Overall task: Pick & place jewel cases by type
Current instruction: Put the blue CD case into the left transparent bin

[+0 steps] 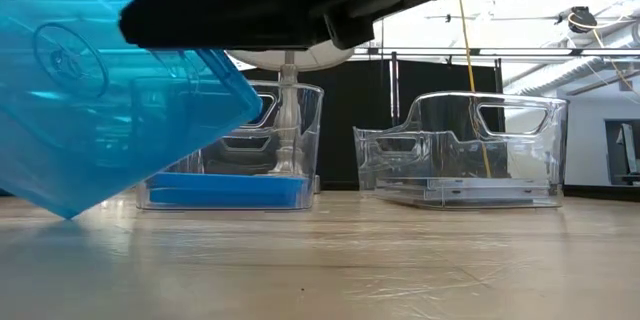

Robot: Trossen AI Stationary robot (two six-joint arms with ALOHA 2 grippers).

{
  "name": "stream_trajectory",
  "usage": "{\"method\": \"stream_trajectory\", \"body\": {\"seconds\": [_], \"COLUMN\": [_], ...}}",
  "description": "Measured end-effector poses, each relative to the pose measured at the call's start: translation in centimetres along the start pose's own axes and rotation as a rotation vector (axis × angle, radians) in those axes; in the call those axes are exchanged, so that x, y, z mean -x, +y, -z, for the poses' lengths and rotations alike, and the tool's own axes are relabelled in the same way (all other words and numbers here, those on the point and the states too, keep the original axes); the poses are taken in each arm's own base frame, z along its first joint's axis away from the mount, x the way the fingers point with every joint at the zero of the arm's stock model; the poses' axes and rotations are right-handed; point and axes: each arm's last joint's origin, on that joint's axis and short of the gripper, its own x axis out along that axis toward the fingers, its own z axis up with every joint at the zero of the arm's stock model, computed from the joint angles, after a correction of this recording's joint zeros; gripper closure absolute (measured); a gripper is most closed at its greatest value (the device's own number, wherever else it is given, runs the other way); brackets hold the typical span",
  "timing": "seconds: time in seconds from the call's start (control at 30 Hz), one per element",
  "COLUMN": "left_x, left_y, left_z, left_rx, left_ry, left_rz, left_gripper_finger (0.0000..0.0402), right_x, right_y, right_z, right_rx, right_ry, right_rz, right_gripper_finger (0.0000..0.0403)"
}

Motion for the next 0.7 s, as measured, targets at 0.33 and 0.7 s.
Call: {"method": "stream_trajectory", "body": {"seconds": [0.33, 0.7], "left_x": [0.6, 5.5], "left_y": [0.4, 3.6], "left_z": [0.1, -0.2], "left_rx": [0.021, 0.198], "left_ry": [0.099, 0.083], "left_rz": [0.105, 0.276], "left_gripper_finger": [0.0348, 0.0264], "right_x": [0.0, 0.1], "right_y": [-0.2, -0.3], "right_z": [0.1, 0.4], "right_rx": [0.028, 0.033], "right_ry": [0.02, 0.046], "right_rz": [0.074, 0.103], "right_gripper_finger": [0.0374, 0.0375]}}
